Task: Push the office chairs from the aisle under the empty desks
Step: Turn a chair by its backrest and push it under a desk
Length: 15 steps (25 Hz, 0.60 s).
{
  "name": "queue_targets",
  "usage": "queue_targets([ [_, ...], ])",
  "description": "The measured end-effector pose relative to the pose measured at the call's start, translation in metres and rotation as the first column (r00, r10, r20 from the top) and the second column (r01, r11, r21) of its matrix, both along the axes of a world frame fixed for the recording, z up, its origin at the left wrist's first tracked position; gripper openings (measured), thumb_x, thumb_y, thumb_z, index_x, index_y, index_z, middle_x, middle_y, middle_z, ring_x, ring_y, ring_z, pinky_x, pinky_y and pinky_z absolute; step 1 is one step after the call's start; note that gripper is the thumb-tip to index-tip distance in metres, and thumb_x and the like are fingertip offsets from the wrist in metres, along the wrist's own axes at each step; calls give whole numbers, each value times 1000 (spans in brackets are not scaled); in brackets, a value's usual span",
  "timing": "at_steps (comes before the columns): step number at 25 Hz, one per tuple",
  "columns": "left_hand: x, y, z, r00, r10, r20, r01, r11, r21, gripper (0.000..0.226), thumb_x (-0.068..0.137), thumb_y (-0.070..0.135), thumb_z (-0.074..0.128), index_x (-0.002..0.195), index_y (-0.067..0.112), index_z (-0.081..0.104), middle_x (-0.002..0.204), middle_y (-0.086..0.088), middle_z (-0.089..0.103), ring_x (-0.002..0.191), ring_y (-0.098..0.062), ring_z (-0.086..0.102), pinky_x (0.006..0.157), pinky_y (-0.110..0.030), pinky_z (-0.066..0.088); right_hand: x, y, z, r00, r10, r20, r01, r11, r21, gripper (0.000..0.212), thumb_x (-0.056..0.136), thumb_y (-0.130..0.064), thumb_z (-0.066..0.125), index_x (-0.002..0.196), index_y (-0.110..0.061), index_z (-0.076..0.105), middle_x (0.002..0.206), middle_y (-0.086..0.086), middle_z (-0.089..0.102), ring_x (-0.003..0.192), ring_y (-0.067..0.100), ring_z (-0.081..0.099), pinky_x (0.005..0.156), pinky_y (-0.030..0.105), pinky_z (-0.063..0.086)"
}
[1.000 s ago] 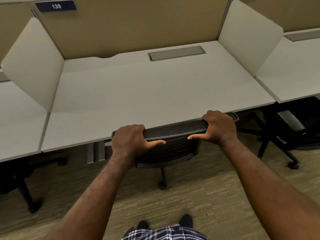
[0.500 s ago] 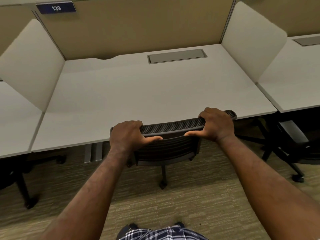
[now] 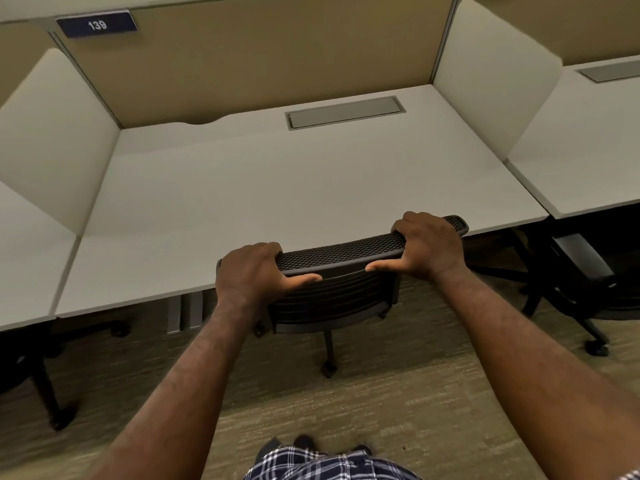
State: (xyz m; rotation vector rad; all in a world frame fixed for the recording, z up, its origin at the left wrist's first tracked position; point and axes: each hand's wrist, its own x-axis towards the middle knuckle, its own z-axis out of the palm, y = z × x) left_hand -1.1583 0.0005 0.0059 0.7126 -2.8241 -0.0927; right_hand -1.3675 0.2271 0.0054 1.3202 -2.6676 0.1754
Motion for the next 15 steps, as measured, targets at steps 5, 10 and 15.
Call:
queue_targets([
  [5, 1, -2, 0, 999, -39, 0, 39, 999, 24, 88, 51, 108, 26, 65, 26, 52, 57, 12, 48, 53, -14, 47, 48, -26, 33, 10, 5, 1, 999, -46, 28, 45, 998, 45, 108, 56, -106, 20, 104, -20, 64, 98, 0, 60, 92, 22, 55, 90, 40, 40],
  [10, -4, 2, 1, 985, -146, -90, 155, 983, 103, 91, 58, 104, 34, 96, 28, 68, 85, 7, 70, 78, -20, 65, 66, -33, 48, 39, 33, -17, 991, -131, 41, 135, 983, -125, 110, 70, -94, 37, 147, -17, 38, 154, 7, 37, 145, 25, 28, 118, 55, 16],
  [15, -49, 59, 10, 911, -404, -80, 410, 909, 78, 83, 69, 90, 48, 121, 26, 60, 117, 5, 65, 114, -21, 51, 91, -39, 39, 59, 88, -30, 953, -299, 40, 301, 933, -196, 115, 71, -91, 40, 154, -14, 25, 162, 10, 22, 149, 25, 19, 118, 58, 14],
])
